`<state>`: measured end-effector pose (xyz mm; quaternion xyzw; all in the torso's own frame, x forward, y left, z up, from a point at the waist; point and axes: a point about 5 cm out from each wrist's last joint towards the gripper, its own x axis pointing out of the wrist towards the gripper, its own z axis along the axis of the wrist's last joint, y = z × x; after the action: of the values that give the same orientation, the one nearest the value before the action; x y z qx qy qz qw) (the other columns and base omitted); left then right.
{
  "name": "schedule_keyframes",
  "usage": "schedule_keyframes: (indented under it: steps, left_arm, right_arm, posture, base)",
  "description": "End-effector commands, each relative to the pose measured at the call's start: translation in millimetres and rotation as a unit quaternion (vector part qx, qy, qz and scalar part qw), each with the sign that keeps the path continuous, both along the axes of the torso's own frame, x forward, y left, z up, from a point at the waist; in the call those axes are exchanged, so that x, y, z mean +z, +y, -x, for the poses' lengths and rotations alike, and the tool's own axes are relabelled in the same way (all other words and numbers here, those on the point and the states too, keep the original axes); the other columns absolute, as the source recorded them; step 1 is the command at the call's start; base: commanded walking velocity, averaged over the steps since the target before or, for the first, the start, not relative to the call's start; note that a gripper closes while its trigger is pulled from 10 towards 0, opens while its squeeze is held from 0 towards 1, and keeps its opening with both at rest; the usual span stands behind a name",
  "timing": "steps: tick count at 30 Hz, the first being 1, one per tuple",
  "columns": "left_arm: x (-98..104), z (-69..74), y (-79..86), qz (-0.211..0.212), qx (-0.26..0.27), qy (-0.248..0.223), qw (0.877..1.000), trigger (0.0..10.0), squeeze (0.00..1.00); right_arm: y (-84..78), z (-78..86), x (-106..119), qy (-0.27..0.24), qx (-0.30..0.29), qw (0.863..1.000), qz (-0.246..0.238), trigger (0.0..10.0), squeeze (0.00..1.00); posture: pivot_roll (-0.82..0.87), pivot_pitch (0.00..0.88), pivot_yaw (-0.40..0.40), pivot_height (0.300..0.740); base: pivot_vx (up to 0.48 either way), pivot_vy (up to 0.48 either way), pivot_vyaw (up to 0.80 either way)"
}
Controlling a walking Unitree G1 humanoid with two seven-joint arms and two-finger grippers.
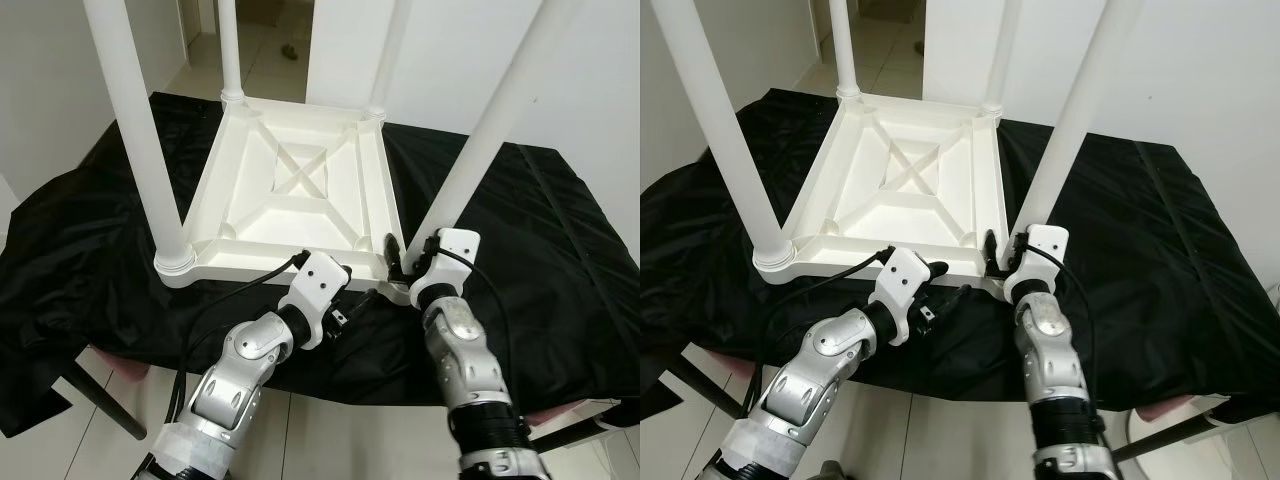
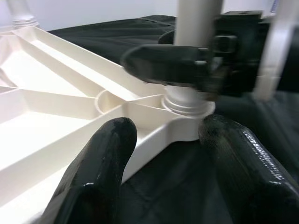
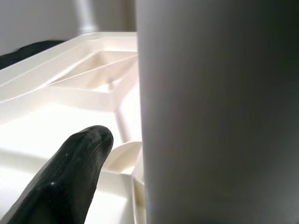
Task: Building children table
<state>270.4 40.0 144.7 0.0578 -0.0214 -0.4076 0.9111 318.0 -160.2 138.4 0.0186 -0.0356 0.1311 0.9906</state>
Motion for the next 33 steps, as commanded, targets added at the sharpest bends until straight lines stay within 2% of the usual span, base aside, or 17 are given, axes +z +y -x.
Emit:
schedule_keyframes:
  steps: [1, 3, 8, 11, 12, 13, 14, 17, 18, 22, 27, 32, 33]
  left_arm:
    - [0, -0.2, 0.0, 0.000, 0.006, 0.002, 1.000, 10.0, 0.00]
    - [1, -1.2, 0.1, -0.001, 0.005, 0.000, 1.000, 10.0, 0.00]
    - [3, -3.1, 1.1, -0.002, 0.004, -0.002, 1.000, 10.0, 0.00]
    - [3, -3.8, 1.6, -0.002, 0.004, -0.004, 1.000, 10.0, 0.00]
    - [3, -4.2, 1.5, -0.003, 0.004, -0.004, 1.000, 10.0, 0.00]
    - [3, -4.4, 1.4, -0.003, 0.004, -0.005, 1.000, 10.0, 0.00]
    - [3, -4.2, 1.2, -0.003, 0.004, -0.005, 1.000, 10.0, 0.00]
    - [3, -4.1, 1.1, -0.003, 0.004, -0.005, 1.000, 10.0, 0.00]
    - [4, -3.8, 1.3, -0.002, 0.005, -0.005, 1.000, 10.0, 0.00]
    - [3, -2.8, 2.0, -0.002, 0.007, -0.004, 1.000, 10.0, 0.00]
    - [2, -1.4, 0.6, -0.005, 0.000, -0.003, 1.000, 10.0, 0.00]
    - [-1, 1.2, -0.6, -0.012, -0.012, -0.002, 1.000, 10.0, 0.00]
    - [-1, 1.6, -0.1, -0.014, -0.013, -0.002, 1.000, 10.0, 0.00]
  right_arm:
    - [-4.9, -3.3, 1, 0.013, 0.070, 0.997, 0.015, 10.0, 0.00]
    - [-13.6, -5.2, 4, 0.014, 0.125, 0.991, 0.036, 10.0, 0.00]
    - [-27.4, -11.1, 6, 0.027, 0.174, 0.982, 0.067, 10.0, 0.00]
    - [-34.2, -16.2, 6, 0.033, 0.179, 0.981, 0.068, 10.0, 0.00]
    - [-37.4, -18.3, 2, 0.044, 0.181, 0.980, 0.076, 5.6, 0.00]
    - [-39.1, -19.3, -1, 0.051, 0.182, 0.979, 0.081, 5.6, 0.00]
    - [-40.5, -19.0, -4, 0.058, 0.189, 0.977, 0.081, 3.6, 0.00]
    - [-41.4, -18.5, -5, 0.062, 0.194, 0.976, 0.080, 3.6, 0.00]
    - [-42.0, -17.1, -9, 0.070, 0.204, 0.973, 0.081, 0.0, 0.00]
    - [-42.6, -12.7, -21, 0.089, 0.221, 0.968, 0.081, 0.0, 0.00]
    - [-41.6, -10.5, -29, 0.092, 0.227, 0.967, 0.066, 0.0, 0.00]
    - [-46.1, -11.7, -31, 0.084, 0.182, 0.977, 0.072, 0.0, 0.00]
    - [-47.5, -12.6, -32, 0.083, 0.150, 0.981, 0.087, 0.0, 0.00]
  posture:
    - [0.06, 0.000, -0.065, 0.740]
    - [0.06, 0.000, -0.059, 0.740]
    - [0.06, 0.000, -0.055, 0.740]
    - [0.06, 0.000, -0.054, 0.740]
    - [0.06, 0.000, -0.056, 0.740]
    - [0.06, 0.000, -0.056, 0.740]
    - [0.06, 0.000, -0.056, 0.740]
    - [0.06, 0.000, -0.056, 0.740]
    - [0.07, 0.000, -0.058, 0.740]
    - [0.07, 0.000, -0.059, 0.740]
    - [0.07, 0.000, -0.056, 0.740]
    - [0.07, 0.000, -0.061, 0.740]
    - [0.07, 0.000, -0.062, 0.740]
  base:
    - [0.000, 0.000, 0.00]
    - [0.000, 0.000, 0.00]
    - [0.000, 0.000, 0.00]
    - [0.000, 0.000, 0.00]
    - [0.000, 0.000, 0.00]
    - [0.000, 0.000, 0.00]
    - [0.000, 0.000, 0.00]
    - [0.000, 0.000, 0.00]
    - [0.000, 0.000, 0.00]
    - [0.000, 0.000, 0.00]
    - [0.000, 0.000, 0.00]
    - [0.000, 0.000, 0.00]
    - [0.000, 0.000, 0.00]
